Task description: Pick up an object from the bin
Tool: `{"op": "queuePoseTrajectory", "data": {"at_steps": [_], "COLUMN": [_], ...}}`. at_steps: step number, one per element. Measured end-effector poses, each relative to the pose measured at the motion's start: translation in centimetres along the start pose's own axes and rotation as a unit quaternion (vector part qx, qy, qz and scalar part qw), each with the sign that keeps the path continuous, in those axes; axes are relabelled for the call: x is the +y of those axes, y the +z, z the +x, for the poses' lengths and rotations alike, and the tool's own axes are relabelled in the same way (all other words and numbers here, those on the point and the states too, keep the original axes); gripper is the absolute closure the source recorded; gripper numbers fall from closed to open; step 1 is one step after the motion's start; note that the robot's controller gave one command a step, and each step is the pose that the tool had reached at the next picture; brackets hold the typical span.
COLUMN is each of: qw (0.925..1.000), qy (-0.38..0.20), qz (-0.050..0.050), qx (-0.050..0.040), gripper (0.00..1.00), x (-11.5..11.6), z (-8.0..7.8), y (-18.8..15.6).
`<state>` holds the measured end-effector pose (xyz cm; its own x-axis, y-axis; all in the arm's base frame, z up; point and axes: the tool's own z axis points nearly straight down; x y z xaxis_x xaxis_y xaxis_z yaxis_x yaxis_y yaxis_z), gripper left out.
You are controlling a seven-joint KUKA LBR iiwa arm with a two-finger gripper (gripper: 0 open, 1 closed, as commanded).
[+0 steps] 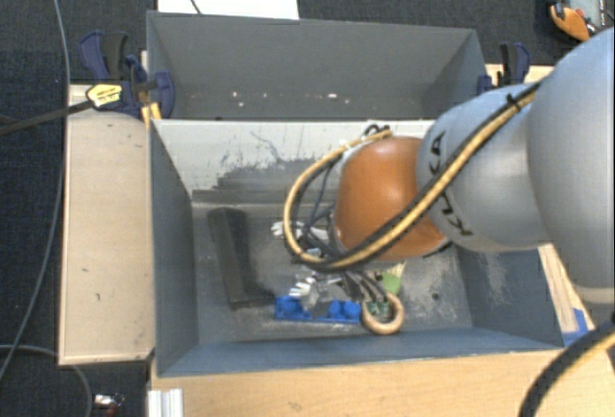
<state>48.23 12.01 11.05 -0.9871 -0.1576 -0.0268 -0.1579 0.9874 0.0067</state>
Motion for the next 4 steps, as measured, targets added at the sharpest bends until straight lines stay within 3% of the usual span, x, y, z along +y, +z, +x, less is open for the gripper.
{"op": "queuePoseTrajectory", "data": {"at_steps": [1, 2, 3, 4], "qw": [1.0, 0.9923, 0.9923, 0.9749], "qy": [0.0, -0.124, -0.124, -0.223], "qz": [0.0, -0.001, -0.001, -0.001], "qx": [0.0, -0.0002, -0.0002, 0.0002], "gripper": [1.0, 1.0, 1.0, 1.0], "x": [0.0, 3.4, 3.4, 2.6], "z": [0.0, -5.8, -5.8, -7.9], "y": [0.0, -1.3, -1.3, 4.4]}}
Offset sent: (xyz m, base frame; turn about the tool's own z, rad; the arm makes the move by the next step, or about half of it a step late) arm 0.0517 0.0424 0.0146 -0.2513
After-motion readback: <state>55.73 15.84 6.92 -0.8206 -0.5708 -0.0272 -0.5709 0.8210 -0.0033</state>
